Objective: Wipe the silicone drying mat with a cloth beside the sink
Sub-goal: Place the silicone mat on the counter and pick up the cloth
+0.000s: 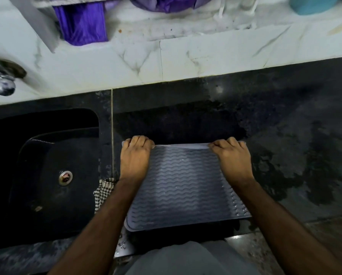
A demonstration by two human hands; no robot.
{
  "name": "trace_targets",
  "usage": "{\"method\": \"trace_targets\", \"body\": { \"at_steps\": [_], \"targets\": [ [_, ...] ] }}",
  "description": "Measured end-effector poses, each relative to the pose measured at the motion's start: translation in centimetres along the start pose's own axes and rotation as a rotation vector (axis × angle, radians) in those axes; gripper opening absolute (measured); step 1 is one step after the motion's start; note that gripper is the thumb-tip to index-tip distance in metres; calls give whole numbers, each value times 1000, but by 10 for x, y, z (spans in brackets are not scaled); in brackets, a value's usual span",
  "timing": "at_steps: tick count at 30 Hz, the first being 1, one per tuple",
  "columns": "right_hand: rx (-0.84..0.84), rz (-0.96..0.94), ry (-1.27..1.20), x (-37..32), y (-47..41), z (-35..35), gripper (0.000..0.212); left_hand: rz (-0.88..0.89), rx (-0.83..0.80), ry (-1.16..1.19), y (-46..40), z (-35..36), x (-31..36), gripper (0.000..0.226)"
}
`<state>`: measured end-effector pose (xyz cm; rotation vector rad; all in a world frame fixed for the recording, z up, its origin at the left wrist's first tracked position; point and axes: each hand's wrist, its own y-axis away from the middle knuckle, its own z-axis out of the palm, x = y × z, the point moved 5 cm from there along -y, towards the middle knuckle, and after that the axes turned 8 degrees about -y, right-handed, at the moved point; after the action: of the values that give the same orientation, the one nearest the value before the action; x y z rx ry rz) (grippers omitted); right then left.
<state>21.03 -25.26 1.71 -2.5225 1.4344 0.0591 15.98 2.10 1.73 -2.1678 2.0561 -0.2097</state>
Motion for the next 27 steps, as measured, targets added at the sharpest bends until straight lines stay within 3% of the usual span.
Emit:
{"method": "trace_targets", "body": {
  "at_steps": [7,12,19,27],
  "targets": [
    [0,52,-14,12,-34,5,34,-103,24,233,-18,3,0,18],
    [-24,19,-70,-9,-31,17,34,-174,-17,224,6,2,-2,20],
    [-34,-78,-204,-92,-20,29,31,-264,-114,267,56,1,-26,40],
    [-70,-200,-303,-198,-5,47,27,-612,-125,275,127,-15,-78,41]
  ]
}}
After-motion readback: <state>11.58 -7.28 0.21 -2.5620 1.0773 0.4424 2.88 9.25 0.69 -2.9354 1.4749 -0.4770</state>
